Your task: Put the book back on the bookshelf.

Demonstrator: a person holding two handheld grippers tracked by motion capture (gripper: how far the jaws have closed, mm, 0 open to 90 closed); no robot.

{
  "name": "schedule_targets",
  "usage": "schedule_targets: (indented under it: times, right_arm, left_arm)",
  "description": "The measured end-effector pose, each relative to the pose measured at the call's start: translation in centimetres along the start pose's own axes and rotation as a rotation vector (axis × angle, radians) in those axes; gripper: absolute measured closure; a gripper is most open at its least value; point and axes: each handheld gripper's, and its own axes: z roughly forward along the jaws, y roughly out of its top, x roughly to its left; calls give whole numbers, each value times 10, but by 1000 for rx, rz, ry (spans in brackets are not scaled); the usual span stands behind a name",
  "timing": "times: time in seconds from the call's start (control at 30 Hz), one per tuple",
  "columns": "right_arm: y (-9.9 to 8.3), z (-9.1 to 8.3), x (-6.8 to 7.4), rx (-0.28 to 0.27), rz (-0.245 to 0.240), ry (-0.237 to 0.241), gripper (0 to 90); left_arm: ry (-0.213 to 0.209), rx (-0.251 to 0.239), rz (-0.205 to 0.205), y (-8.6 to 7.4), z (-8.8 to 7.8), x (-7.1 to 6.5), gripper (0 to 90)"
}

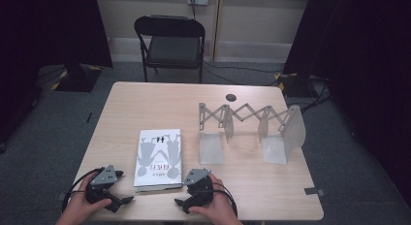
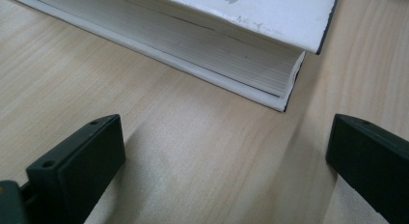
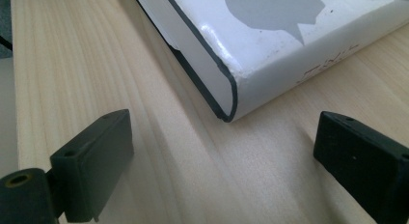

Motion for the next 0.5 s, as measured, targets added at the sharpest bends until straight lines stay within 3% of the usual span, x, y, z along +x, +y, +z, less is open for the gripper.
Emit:
schedule_targets:
  times: [0.33, 0.47, 0.5]
  right_arm:
    - [0, 0, 0, 0, 1, 0, 63]
    - [0, 0, 0, -3, 4, -3, 73]
    - [0, -1, 0, -7, 3, -5, 107]
  left_arm:
    - [6, 1, -8, 1, 1, 0, 0]
    - [14, 46, -12, 8, 0, 0, 25]
    - [14, 43, -10, 10, -1, 0, 172]
